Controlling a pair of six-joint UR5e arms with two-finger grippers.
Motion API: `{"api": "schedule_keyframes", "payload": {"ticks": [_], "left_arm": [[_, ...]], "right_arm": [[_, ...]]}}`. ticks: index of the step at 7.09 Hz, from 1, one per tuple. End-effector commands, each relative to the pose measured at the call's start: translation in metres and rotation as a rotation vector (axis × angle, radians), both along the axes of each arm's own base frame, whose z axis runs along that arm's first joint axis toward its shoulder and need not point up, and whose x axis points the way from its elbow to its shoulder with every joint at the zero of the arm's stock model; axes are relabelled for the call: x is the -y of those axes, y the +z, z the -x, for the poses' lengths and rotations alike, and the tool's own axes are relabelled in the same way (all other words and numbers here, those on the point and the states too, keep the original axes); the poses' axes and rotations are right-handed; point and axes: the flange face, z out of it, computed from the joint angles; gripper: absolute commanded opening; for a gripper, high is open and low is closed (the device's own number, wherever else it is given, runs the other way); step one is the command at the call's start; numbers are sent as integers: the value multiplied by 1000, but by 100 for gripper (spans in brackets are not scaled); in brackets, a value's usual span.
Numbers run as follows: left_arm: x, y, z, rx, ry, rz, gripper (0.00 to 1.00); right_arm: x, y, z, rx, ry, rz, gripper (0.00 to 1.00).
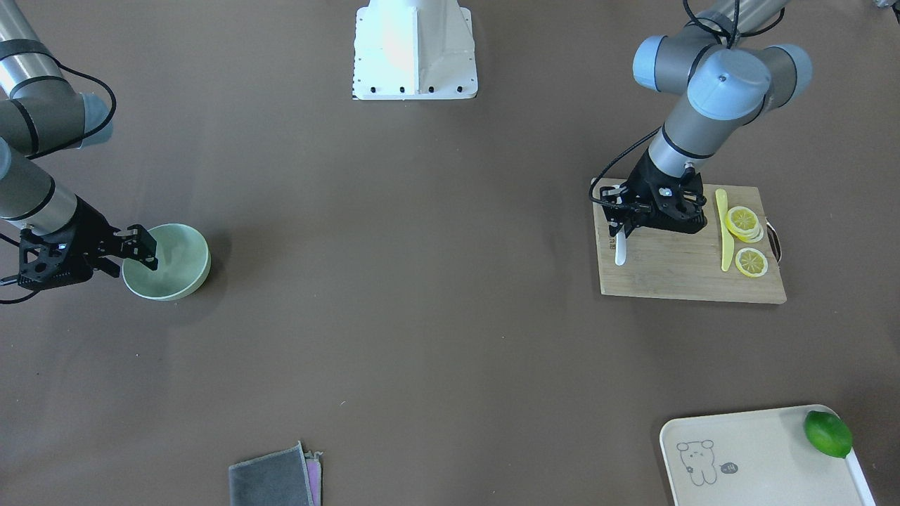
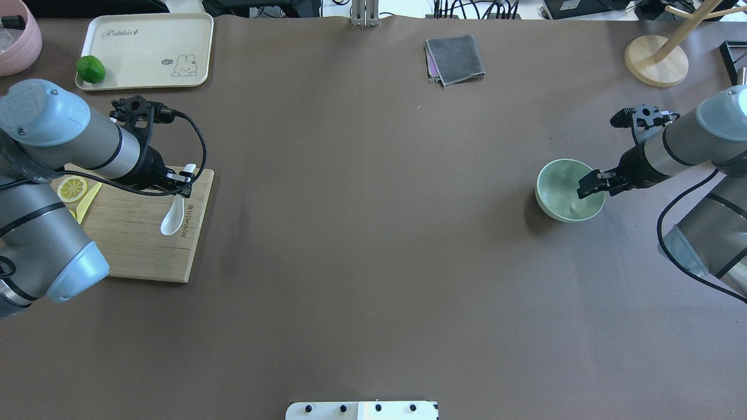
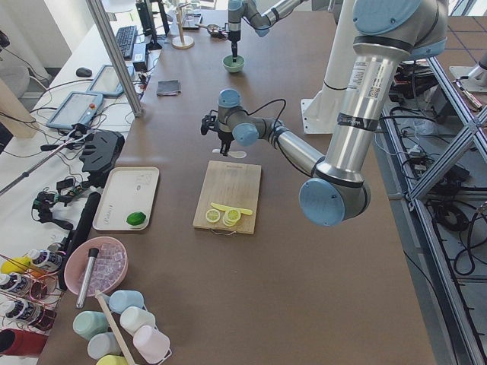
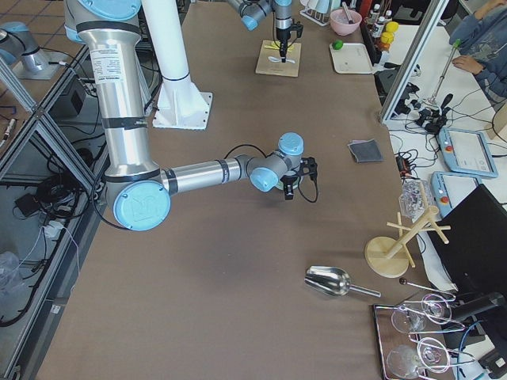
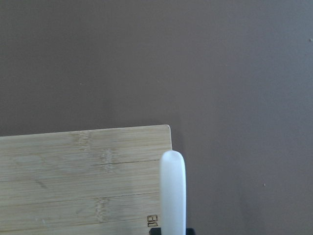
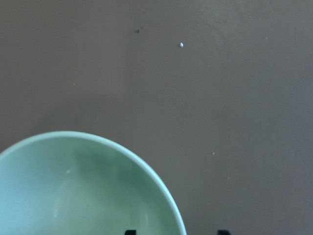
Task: Place spoon in bowl
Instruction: 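Grasp and lift the spoon with the left gripper while the right gripper nears the bowl, then carry the spoon over the bowl with the left gripper while the right steadies it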
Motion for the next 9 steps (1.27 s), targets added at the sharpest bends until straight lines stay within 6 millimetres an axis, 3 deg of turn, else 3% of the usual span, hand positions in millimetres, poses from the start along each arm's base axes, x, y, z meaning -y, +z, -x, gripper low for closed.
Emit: {"api": "schedule_keyframes", "payload": {"ticks": [1, 3, 4, 5, 6, 8, 9], "left_arm": [[2, -18, -9, -44, 29, 22, 0], [13, -67, -20, -102, -20, 51, 0], [16, -91, -25, -111, -36, 70, 0], [13, -116, -35, -145, -68, 118, 0], [11, -144, -48, -179, -73, 128, 0], [-2, -191, -80, -235, -76, 166, 0], [-11, -200, -91, -246, -66, 179, 0]], "right_arm": [[6, -21, 9, 30, 29, 20, 0], [18, -99, 56, 121, 94, 83, 0], [10, -146, 102, 170, 120, 136, 0], [-8, -193, 158, 198, 173, 153, 0], [-33, -228, 207, 221, 205, 160, 0], [-73, -261, 258, 248, 225, 160, 0], [-81, -270, 273, 253, 237, 158, 0]]}}
